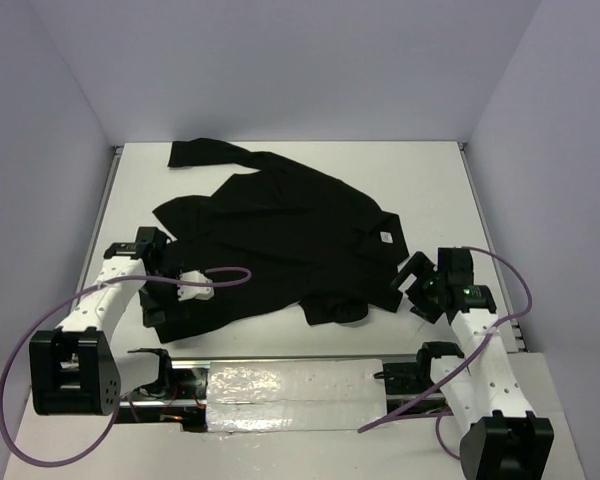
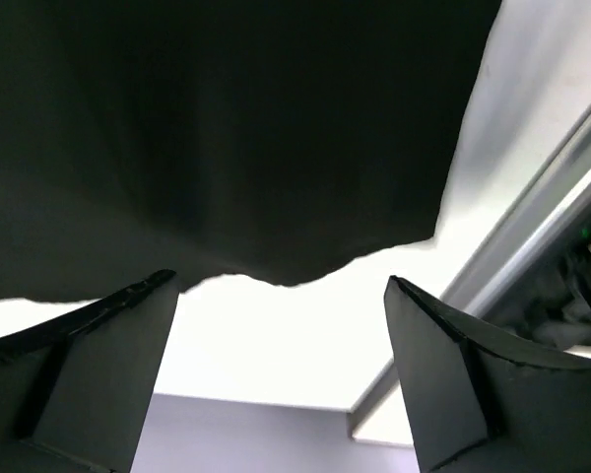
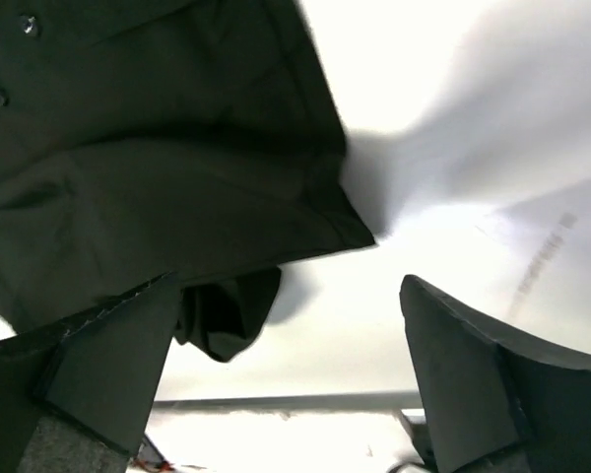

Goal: Fold and stack the long sleeve shirts
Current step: Flatten the shirt out

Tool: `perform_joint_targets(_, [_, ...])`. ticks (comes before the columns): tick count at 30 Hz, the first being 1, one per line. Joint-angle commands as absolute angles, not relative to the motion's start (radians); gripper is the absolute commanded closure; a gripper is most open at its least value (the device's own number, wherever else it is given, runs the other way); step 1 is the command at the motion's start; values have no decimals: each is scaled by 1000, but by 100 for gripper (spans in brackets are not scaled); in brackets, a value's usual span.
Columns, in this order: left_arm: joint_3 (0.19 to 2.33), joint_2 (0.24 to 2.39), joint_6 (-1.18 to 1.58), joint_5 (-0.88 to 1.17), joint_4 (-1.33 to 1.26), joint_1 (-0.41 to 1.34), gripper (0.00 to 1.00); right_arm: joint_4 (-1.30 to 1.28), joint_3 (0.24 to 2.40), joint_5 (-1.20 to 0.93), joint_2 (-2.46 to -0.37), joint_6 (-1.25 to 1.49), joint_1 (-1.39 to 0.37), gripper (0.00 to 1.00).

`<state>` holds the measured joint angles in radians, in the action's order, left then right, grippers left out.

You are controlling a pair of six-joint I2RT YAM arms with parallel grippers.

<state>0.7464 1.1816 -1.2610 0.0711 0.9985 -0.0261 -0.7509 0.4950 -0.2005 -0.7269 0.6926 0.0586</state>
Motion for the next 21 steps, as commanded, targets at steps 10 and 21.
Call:
perform_joint_targets(10, [1532, 1630, -519, 503, 838, -236, 27, -608, 1173, -225, -1213, 389, 54, 23])
perform_joint_targets(21, [2005, 2212, -158, 292, 726, -227, 5, -626, 1949, -342, -2070, 232, -24, 22])
